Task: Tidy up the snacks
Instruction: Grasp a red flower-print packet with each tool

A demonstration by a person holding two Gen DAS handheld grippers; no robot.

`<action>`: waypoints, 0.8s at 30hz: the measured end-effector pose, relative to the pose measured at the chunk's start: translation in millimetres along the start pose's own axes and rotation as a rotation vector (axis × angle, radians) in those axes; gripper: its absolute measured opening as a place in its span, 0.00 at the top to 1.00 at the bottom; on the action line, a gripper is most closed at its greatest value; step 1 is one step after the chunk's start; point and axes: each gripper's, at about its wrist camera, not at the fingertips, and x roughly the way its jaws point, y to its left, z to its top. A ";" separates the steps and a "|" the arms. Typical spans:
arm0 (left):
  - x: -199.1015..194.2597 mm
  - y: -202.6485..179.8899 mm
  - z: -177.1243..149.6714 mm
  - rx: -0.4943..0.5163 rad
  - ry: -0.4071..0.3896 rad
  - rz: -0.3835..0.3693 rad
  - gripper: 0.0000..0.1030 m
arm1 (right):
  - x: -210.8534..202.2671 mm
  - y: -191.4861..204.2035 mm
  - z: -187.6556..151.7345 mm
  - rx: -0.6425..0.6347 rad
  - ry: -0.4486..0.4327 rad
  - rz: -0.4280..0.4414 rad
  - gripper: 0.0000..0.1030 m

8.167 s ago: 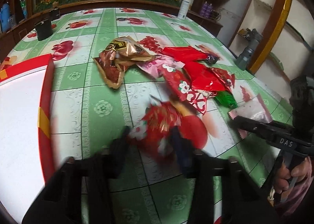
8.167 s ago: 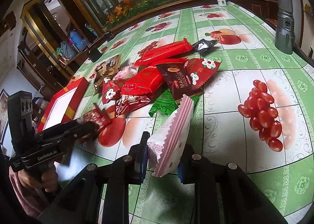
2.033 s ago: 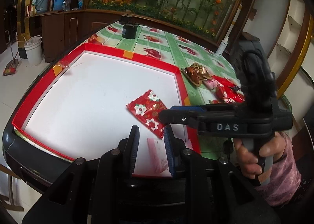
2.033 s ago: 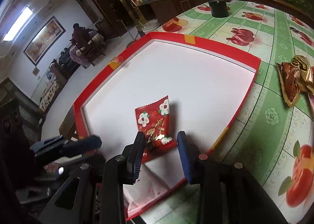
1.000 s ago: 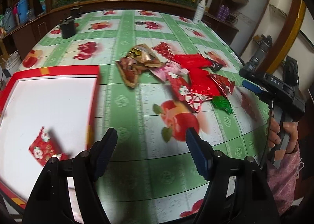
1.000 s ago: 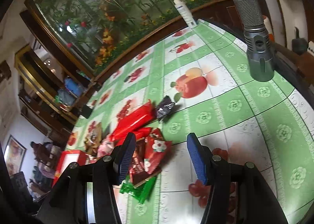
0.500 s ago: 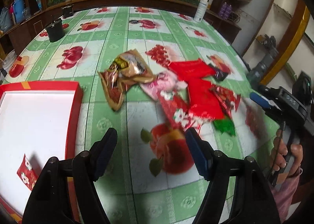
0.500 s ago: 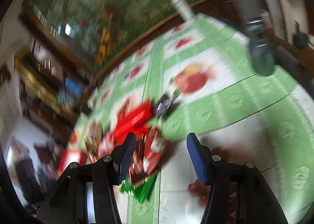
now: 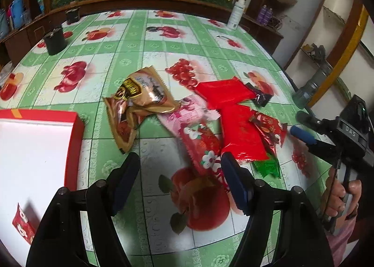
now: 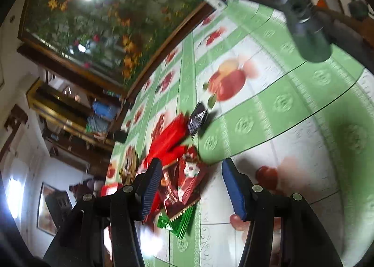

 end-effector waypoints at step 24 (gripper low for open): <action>35.3 -6.9 6.9 -0.001 -0.009 -0.098 0.78 | 48.7 -2.9 -2.4 0.061 0.162 0.053 0.81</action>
